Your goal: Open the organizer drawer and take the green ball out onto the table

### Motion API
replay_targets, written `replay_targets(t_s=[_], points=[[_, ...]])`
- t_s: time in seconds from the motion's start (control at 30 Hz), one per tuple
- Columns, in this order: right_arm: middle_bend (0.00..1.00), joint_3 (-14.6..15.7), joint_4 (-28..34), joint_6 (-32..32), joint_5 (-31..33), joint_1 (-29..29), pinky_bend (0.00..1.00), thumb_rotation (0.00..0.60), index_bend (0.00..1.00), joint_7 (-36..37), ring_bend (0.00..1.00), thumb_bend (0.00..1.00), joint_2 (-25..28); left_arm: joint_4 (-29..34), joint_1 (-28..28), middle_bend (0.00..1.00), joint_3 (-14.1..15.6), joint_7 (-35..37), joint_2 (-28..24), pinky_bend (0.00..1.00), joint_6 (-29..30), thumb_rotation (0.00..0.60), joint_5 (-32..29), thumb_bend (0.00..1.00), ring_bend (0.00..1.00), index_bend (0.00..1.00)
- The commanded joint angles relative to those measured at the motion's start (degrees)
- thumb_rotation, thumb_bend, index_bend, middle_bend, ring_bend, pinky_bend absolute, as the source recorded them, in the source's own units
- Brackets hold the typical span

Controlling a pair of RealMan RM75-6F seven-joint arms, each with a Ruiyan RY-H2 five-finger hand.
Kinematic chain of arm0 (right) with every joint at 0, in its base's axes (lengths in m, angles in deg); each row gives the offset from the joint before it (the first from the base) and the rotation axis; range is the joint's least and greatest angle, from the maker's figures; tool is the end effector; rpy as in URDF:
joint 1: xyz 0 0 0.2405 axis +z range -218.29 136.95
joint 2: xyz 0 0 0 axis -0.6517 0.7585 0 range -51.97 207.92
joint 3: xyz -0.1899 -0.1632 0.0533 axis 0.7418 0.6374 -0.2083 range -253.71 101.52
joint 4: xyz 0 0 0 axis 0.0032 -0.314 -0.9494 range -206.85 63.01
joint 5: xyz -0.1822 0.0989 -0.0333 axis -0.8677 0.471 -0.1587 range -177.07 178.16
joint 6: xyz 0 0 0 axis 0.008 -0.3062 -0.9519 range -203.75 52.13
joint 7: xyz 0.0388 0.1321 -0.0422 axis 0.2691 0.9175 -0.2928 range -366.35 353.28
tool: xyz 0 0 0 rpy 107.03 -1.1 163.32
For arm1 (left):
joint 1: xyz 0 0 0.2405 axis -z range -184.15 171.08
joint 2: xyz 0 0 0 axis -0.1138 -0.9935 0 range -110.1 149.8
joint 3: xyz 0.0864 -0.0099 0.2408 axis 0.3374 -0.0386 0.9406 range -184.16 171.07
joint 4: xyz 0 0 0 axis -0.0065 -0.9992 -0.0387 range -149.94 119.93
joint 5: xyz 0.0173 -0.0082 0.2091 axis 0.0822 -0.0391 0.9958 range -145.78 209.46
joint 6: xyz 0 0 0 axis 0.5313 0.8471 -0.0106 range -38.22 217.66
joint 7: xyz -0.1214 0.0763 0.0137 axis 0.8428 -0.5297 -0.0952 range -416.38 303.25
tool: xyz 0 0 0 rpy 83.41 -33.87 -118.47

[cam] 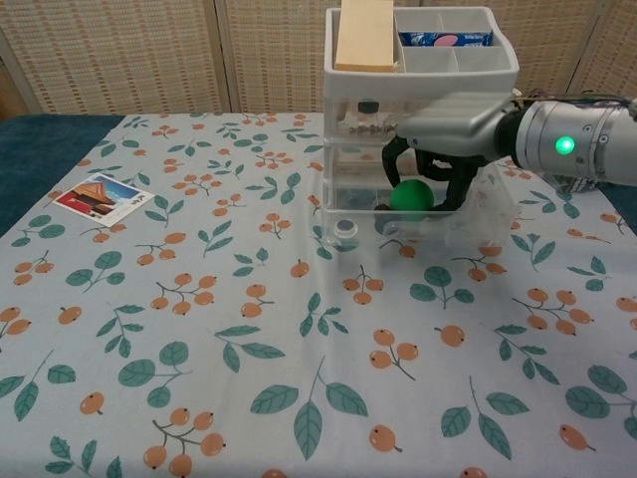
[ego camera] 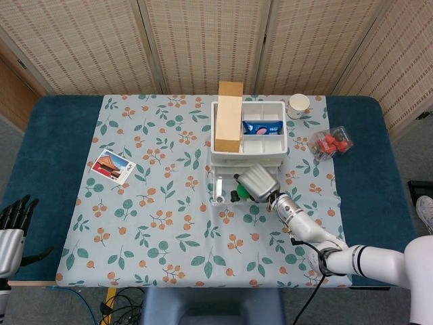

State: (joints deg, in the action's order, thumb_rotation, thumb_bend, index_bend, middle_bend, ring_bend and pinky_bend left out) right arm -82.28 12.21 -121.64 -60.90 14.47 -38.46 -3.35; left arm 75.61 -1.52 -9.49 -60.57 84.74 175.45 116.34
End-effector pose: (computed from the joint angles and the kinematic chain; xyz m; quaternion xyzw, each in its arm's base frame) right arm -0.1147 -0.3796 0.0025 0.8471 -0.2031 0.2689 0.4110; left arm -0.3179 0.1826 0.1610 -0.5994 -0.3630 -0.3642 0.6135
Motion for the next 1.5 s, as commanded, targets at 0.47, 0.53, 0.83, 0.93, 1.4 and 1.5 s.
replay_targets(t_s=[0.47, 0.53, 0.83, 0.93, 1.4, 1.5], points=[[0.90, 0.58, 14.00, -12.52, -10.12, -8.97, 1.00, 0.600, 0.49, 10.70, 0.98, 0.32, 10.50, 0.29, -0.13, 0.00, 0.10, -0.01, -0.08, 0.08, 0.41, 0.600, 0.61, 0.00, 0.02, 0.03], [0.90, 2.23, 15.34, -14.54, -12.34, -11.44, 1.00, 0.600, 0.49, 12.46, 0.98, 0.32, 12.23, 0.35, 0.03, 0.00, 0.10, -0.10, -0.01, 0.08, 0.20, 0.600, 0.69, 0.00, 0.02, 0.03], [0.90, 8.42, 13.50, -22.71, -19.72, -21.60, 1.00, 0.600, 0.49, 20.36, 0.98, 0.32, 14.64, 1.19, 0.57, 0.00, -0.11, -0.76, -0.08, 0.08, 0.13, 0.600, 1.35, 0.00, 0.02, 0.03], [0.90, 9.75, 11.18, -22.79, -20.48, -23.60, 1.00, 0.600, 0.49, 22.65, 0.98, 0.32, 13.79, 1.59, 0.72, 0.00, -0.07, -1.05, -0.06, 0.08, 0.15, 0.600, 1.71, 0.00, 0.02, 0.03], [0.90, 9.51, 1.06, -15.77, -19.83, -24.73, 1.00, 0.600, 0.49, 25.71, 0.98, 0.32, 4.02, 1.91, 0.42, 0.00, -0.02, -1.46, -0.61, 0.08, 0.32, 0.600, 1.19, 0.00, 0.02, 0.03], [0.90, 8.94, -1.04, -14.73, -19.78, -24.52, 1.00, 0.600, 0.49, 26.11, 0.98, 0.32, 1.75, 1.73, 0.23, 0.00, -0.03, -1.28, -0.80, 0.08, 0.41, 0.600, 0.89, 0.00, 0.02, 0.03]])
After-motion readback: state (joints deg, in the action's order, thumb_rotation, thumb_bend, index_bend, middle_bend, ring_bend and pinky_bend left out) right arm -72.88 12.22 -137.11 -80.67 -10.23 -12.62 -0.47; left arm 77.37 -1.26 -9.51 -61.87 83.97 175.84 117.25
